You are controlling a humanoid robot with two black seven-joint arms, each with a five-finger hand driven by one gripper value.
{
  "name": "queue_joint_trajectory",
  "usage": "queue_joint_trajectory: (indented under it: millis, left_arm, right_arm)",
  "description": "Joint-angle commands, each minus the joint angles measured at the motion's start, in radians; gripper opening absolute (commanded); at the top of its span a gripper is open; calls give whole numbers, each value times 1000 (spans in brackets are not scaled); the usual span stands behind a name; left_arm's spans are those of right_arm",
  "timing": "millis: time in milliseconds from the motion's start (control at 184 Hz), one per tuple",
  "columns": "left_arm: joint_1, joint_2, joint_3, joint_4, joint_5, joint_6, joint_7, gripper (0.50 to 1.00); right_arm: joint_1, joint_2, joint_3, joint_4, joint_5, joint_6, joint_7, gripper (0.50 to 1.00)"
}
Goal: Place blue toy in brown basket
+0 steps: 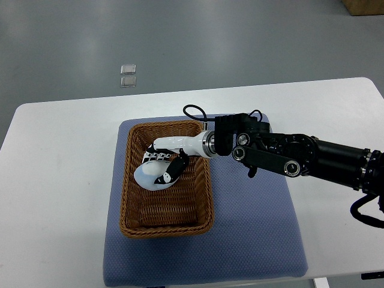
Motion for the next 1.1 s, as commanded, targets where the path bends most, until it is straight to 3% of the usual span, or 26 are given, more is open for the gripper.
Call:
queue_joint_trajectory:
  millis: [0, 320, 759, 943, 1095]
  left_arm:
    - [0, 0, 0, 0, 0, 0, 0, 1000]
    - [0, 0, 0, 0, 0, 0, 0, 1000]
    - [0, 0, 0, 0, 0, 1, 0, 1000]
    - [0, 0, 0, 0, 0, 1, 0, 1000]
    - [2, 0, 0, 0, 0, 0, 0, 1000]
  right_arm:
    - [-1, -1, 1, 0, 0, 1, 3, 797]
    - [22, -32, 11, 1, 8, 15, 3, 897]
    - [125, -170, 140, 11, 83, 101, 5, 901]
    - [85, -224, 267, -5, 202, 99, 5, 901]
    - [-30, -204, 497, -106, 366, 88, 5, 901]
